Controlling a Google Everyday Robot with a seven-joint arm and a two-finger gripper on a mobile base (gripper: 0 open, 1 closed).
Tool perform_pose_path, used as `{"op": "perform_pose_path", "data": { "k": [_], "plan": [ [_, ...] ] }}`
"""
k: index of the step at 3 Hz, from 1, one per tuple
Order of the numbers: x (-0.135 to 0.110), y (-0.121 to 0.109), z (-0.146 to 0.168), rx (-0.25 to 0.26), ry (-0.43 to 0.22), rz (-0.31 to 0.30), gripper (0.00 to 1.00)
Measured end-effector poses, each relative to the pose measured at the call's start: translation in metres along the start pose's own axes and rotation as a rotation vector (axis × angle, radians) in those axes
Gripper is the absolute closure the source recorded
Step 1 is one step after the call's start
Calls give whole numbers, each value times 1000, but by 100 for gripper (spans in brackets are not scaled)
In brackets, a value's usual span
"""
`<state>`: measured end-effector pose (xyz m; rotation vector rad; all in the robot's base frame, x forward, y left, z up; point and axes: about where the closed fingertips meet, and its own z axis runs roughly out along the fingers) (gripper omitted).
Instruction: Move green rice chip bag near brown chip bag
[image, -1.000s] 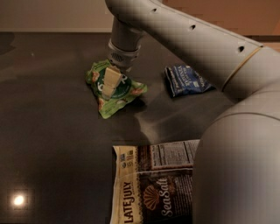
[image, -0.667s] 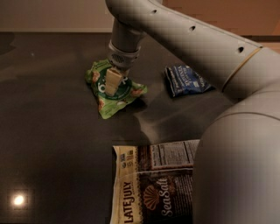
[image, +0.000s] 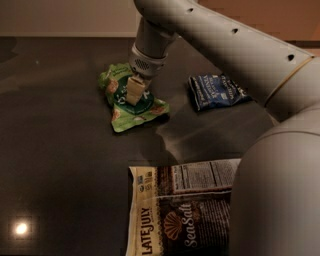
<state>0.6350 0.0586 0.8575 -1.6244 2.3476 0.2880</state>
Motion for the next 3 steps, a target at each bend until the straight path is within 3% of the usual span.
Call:
{"op": "perform_pose_path", "data": {
  "k": [1,3],
  "plan": [
    [8,7,-27,-32,-45,-32,100],
    [38,34,-90,-93,-102,-143,100]
  ]
}}
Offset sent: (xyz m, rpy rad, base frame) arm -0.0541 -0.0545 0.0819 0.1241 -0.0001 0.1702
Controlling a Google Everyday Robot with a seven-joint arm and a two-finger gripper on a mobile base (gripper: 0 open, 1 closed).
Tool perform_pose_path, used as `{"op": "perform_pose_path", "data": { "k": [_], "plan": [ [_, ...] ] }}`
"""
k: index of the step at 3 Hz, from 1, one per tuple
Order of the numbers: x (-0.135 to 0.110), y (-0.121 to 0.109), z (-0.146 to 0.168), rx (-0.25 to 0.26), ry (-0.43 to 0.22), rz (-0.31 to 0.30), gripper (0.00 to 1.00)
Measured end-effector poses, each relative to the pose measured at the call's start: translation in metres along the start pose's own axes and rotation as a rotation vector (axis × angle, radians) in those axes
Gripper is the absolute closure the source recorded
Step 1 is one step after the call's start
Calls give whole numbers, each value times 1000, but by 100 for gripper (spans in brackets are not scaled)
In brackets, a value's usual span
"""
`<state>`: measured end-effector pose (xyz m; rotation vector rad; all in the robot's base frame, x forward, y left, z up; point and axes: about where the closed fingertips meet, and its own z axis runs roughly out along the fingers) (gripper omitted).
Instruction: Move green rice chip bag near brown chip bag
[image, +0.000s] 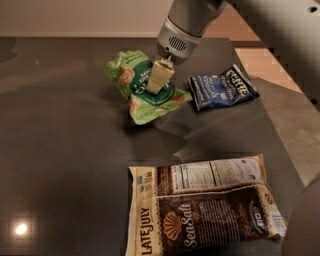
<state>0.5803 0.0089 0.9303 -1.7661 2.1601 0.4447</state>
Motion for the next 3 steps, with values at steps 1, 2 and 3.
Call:
{"op": "perform_pose_path", "data": {
  "k": [1,2,3],
  "plan": [
    [20,30,-25,-43,0,-40,100],
    [40,56,-38,-78,10,-48,100],
    [58,78,-48,-99,20,-37,100]
  ]
}}
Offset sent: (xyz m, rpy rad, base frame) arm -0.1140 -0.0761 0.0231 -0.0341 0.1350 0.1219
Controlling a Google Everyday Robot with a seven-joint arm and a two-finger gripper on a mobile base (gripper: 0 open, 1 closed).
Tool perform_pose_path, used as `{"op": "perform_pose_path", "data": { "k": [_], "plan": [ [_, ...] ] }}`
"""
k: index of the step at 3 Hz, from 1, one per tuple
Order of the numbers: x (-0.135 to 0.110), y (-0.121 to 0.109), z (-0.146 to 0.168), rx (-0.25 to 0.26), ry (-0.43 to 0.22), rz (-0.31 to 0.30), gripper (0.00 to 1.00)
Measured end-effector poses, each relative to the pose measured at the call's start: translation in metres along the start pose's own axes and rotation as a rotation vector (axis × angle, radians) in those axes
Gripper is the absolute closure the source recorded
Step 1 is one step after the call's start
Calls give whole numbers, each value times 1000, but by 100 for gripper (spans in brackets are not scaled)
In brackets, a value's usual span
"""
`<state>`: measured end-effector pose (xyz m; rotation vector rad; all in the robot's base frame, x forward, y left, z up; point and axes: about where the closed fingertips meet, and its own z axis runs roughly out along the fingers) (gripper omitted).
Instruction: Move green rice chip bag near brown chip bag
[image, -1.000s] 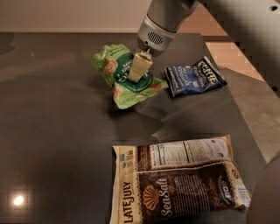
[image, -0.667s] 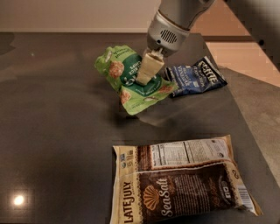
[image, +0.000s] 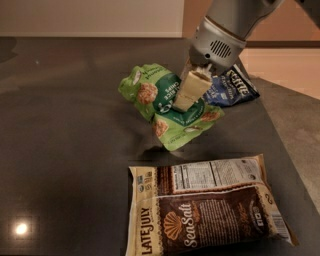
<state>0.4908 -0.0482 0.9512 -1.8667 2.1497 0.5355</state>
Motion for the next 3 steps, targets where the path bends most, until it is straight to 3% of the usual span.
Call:
{"op": "perform_pose_path", "data": {
  "k": [1,2,3],
  "plan": [
    [14,16,0,-12,24,12,84],
    [23,28,3,-16,29,26,60],
    [18,24,3,5,14,24,38]
  ]
}}
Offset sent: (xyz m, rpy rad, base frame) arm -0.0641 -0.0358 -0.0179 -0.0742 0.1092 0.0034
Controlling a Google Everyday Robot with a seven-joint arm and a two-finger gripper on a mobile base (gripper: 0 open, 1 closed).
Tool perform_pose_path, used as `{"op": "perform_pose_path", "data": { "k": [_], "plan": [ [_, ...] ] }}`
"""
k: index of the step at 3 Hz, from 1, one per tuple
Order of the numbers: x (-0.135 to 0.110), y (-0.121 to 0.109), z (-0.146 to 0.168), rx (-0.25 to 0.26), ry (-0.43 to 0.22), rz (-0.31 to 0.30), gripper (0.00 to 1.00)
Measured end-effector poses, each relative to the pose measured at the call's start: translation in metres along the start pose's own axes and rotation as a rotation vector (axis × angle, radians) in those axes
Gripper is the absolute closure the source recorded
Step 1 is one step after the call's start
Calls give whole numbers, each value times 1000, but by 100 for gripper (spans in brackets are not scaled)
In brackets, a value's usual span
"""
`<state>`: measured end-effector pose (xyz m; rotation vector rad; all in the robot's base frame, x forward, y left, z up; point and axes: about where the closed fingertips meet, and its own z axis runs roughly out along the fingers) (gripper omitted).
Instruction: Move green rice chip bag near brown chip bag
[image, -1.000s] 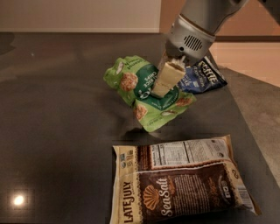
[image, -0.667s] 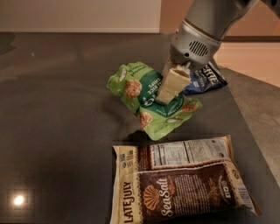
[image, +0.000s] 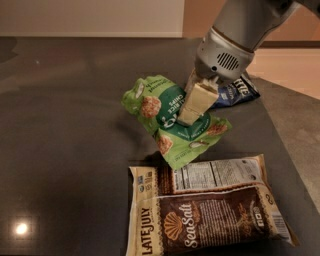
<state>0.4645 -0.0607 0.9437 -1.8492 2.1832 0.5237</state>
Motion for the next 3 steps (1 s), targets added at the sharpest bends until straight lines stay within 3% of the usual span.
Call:
{"op": "perform_pose_path", "data": {
  "k": [1,2,3],
  "plan": [
    [-4,-3,0,18,-13,-2,13],
    [-8,-6,0,32,-24,-4,0],
    [-8,-6,0,32,-24,-4,0]
  ]
}}
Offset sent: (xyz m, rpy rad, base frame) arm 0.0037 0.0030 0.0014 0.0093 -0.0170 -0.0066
